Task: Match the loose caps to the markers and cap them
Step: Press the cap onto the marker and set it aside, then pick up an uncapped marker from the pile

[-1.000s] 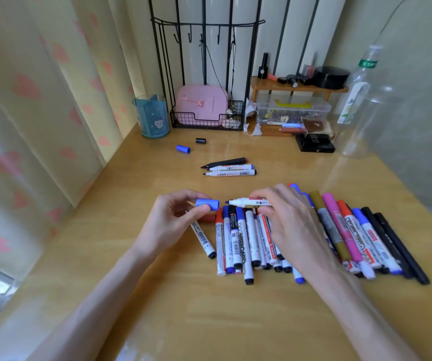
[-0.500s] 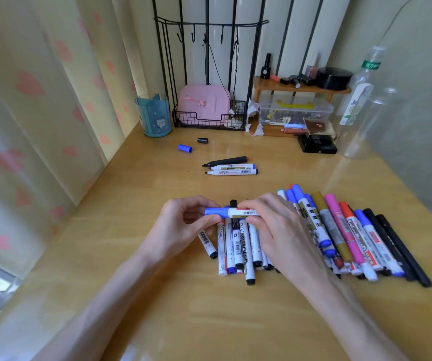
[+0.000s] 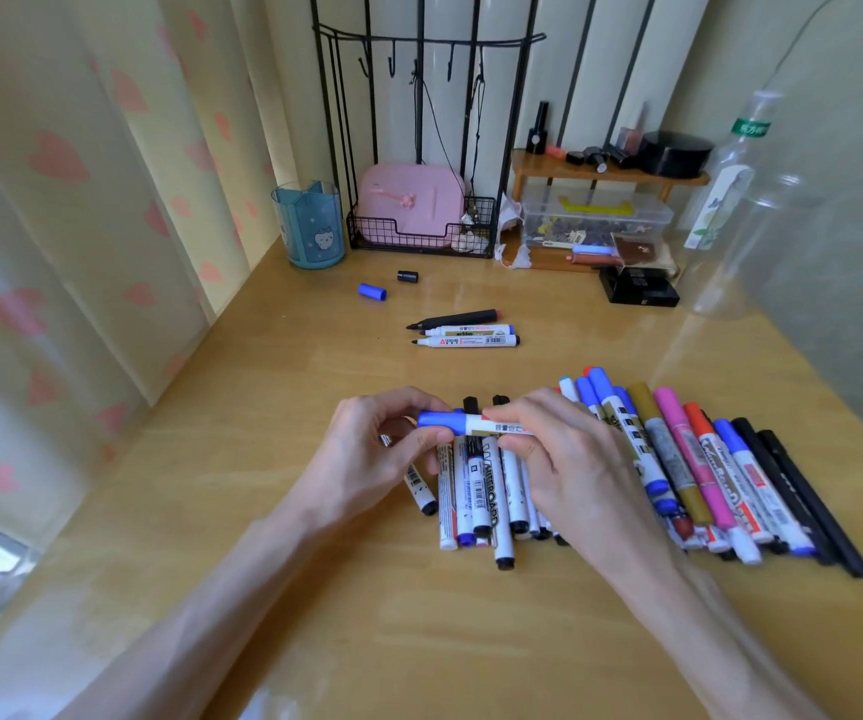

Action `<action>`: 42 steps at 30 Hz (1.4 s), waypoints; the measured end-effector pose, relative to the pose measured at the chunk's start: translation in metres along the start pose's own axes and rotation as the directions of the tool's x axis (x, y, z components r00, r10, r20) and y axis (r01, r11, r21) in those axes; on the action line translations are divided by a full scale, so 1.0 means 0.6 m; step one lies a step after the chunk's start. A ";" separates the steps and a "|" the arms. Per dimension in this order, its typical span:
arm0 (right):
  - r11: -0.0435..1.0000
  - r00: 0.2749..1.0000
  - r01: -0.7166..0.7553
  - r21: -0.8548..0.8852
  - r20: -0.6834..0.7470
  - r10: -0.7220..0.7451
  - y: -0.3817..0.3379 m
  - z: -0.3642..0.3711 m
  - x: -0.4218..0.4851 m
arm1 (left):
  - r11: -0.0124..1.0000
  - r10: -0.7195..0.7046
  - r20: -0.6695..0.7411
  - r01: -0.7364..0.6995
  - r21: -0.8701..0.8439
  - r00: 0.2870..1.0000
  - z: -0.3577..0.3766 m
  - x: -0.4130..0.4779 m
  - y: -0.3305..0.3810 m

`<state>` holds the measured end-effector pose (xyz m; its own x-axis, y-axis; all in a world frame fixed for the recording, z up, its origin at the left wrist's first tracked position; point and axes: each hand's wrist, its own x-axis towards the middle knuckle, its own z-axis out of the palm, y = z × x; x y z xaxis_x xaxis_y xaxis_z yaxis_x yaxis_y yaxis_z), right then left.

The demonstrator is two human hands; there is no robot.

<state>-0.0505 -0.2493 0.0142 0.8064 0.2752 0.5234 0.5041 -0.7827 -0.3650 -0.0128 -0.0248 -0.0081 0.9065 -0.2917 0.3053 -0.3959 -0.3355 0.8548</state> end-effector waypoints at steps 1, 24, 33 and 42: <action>1.000 1.000 -0.011 0.001 0.029 0.011 0.002 -0.004 0.001 | 1.000 -0.002 0.004 0.002 -0.011 1.000 -0.001 0.003 -0.001; 0.952 0.977 -0.211 -0.220 -0.023 0.211 0.024 -0.002 0.002 | 0.961 0.163 -0.115 -0.131 0.243 0.980 0.020 0.022 -0.012; 0.947 0.978 -0.210 -0.245 -0.035 0.208 0.030 0.003 0.032 | 0.963 0.150 -0.169 -0.105 0.249 0.974 -0.001 0.027 -0.028; 0.966 0.937 -0.250 -0.069 0.233 0.259 0.049 0.026 0.150 | 0.960 0.089 -0.208 -0.028 0.278 0.974 -0.053 0.099 -0.073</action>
<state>0.0417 -0.2389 0.0382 0.9586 0.1853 0.2161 0.2639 -0.8630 -0.4307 0.0629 0.0008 -0.0140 0.8785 -0.1280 0.4603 -0.4465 -0.5632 0.6953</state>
